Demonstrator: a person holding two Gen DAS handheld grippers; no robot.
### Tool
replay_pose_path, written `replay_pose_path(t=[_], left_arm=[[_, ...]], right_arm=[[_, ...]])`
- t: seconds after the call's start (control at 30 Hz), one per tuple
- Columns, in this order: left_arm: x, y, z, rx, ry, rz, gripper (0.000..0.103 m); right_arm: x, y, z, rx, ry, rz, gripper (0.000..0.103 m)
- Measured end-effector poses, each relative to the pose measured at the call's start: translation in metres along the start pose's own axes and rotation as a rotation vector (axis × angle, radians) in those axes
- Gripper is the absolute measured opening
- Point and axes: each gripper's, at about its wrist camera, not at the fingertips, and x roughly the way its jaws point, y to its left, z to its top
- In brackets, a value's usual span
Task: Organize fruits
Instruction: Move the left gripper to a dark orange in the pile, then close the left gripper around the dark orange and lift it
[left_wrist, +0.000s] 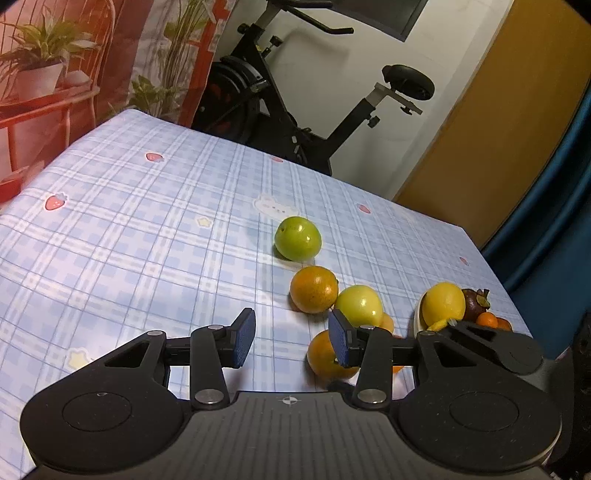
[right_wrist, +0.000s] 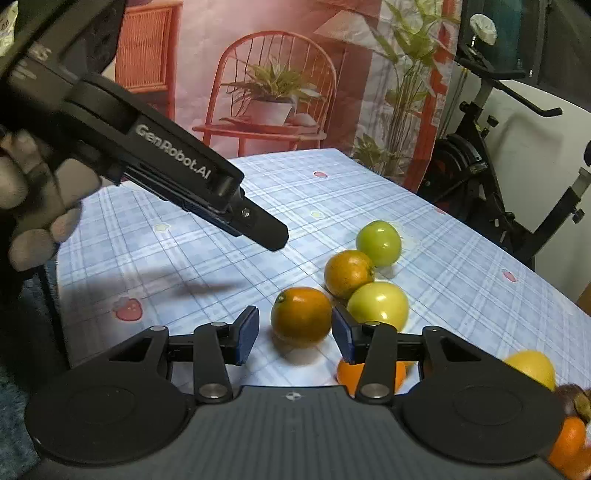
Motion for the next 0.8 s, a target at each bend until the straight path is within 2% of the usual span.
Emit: replay_pose_path(t=[0.23, 0.43, 0.8], left_arm=[[0.01, -0.001, -0.004, -0.008, 0.035, -0.04, 0.046], [0.02, -0.011, -0.01, 0.013, 0.071, -0.066, 0.051], [0.03, -0.013, -0.016, 0.01, 0.107, -0.084, 0.051]], right_arm=[[0.021, -0.002, 0.0, -0.003, 0.023, -0.012, 0.047], [0.029, -0.005, -0.007, 0.028, 0.053, -0.006, 0.046], [0.024, -0.004, -0.011, 0.068, 0.035, 0.001, 0.045]])
